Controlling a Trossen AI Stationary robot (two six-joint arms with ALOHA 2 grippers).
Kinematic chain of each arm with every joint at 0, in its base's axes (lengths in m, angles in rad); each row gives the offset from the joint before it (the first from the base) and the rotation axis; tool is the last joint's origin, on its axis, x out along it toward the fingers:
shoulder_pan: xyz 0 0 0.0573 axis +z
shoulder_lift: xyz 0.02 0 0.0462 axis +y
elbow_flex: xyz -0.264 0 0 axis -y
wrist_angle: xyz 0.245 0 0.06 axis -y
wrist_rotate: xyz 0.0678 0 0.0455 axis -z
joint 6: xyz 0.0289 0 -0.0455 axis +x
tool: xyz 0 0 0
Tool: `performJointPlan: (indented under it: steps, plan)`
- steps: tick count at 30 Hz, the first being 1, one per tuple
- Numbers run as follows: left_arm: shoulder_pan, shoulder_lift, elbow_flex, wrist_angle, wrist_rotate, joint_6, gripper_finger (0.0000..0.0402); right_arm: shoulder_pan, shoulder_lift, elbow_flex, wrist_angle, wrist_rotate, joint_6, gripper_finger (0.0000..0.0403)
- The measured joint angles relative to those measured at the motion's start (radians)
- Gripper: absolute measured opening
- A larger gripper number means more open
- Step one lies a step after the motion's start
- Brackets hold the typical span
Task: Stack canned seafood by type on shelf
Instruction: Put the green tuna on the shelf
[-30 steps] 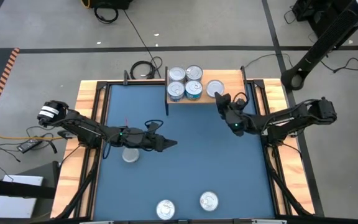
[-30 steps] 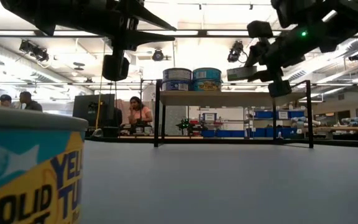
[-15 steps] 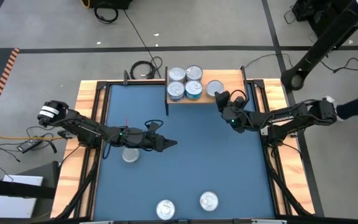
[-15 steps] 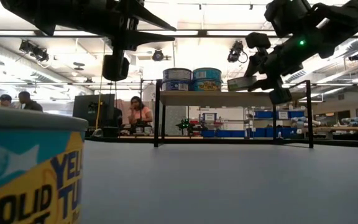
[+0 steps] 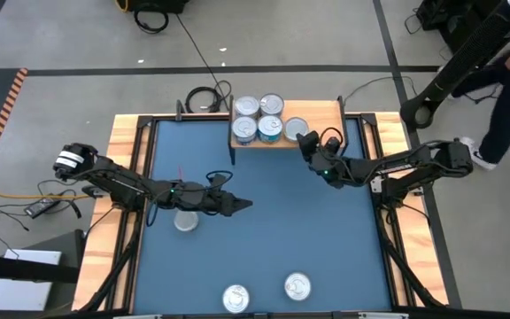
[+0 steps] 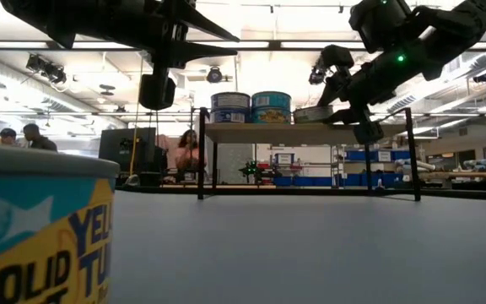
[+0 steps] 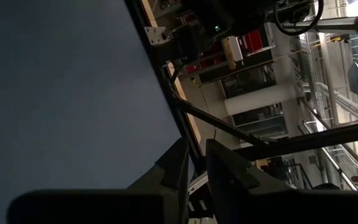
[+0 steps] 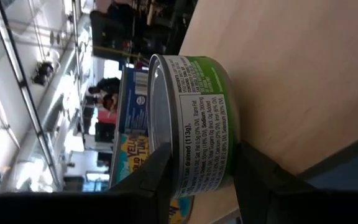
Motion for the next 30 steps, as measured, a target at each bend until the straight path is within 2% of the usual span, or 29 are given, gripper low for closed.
performJointPlan:
  steps: [4, 9, 13, 30]
  plan:
    - [0.0, 0.0, 0.0, 0.001, 0.0, 0.0, 0.006, 0.0, -0.015, -0.002, 0.017, -0.009, -0.103, 0.013]
    - [0.0, 0.0, 0.0, 0.001, -0.001, 0.0, 0.006, -0.02, -0.041, -0.002, 0.049, -0.054, -0.158, 0.0227]
    - [0.0, 0.0, 0.0, 0.001, -0.001, 0.0, 0.006, -0.037, -0.047, -0.002, 0.053, -0.12, -0.208, 0.0263]
    - [0.0, 0.0, 0.0, 0.002, 0.008, 0.018, 0.006, -0.04, -0.143, -0.002, 0.043, -0.281, -0.201, 0.0235]
